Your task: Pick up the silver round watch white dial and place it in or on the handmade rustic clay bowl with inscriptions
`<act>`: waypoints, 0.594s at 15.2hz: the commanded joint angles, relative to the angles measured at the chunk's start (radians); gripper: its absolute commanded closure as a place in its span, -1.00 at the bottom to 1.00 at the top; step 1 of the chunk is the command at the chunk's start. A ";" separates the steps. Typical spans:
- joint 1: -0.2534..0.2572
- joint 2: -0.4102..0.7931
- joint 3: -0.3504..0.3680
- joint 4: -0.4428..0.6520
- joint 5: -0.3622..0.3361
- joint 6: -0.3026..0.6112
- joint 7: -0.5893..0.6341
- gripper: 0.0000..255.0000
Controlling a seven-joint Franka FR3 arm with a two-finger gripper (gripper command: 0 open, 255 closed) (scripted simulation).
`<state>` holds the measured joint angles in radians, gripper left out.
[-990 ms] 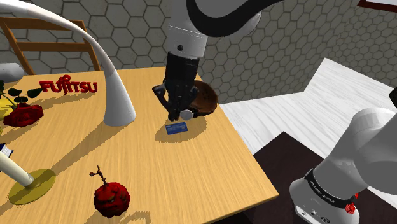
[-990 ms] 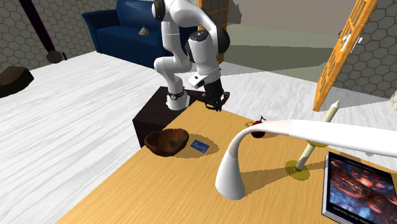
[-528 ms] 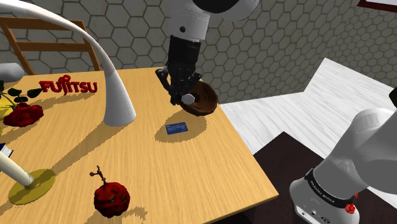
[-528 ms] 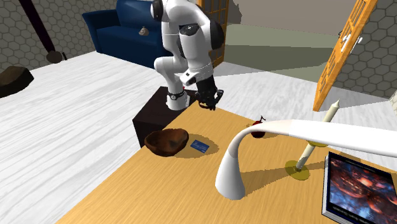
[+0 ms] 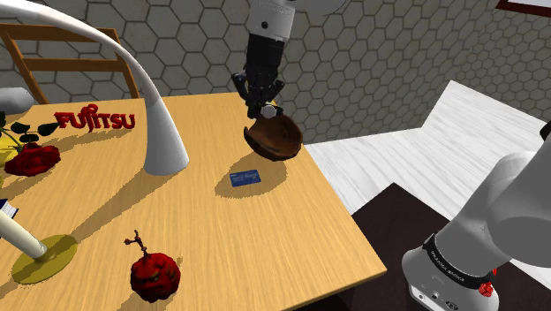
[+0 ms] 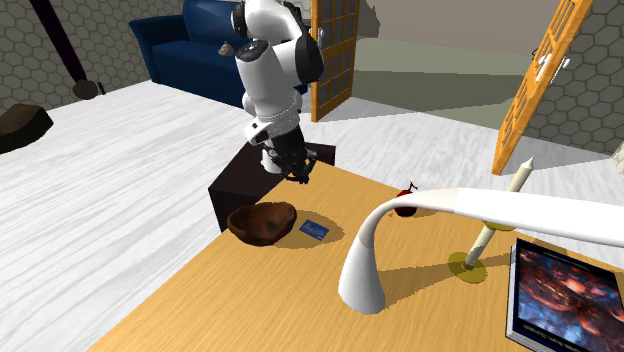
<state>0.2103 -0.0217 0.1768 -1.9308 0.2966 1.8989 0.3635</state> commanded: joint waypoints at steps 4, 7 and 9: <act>-0.053 0.094 -0.053 0.132 -0.021 -0.065 -0.086 1.00; -0.080 0.154 -0.076 0.218 -0.030 -0.104 -0.126 1.00; -0.079 0.157 -0.076 0.195 -0.028 -0.078 -0.132 1.00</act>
<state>0.1330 0.1330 0.1027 -1.7316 0.2679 1.8155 0.2375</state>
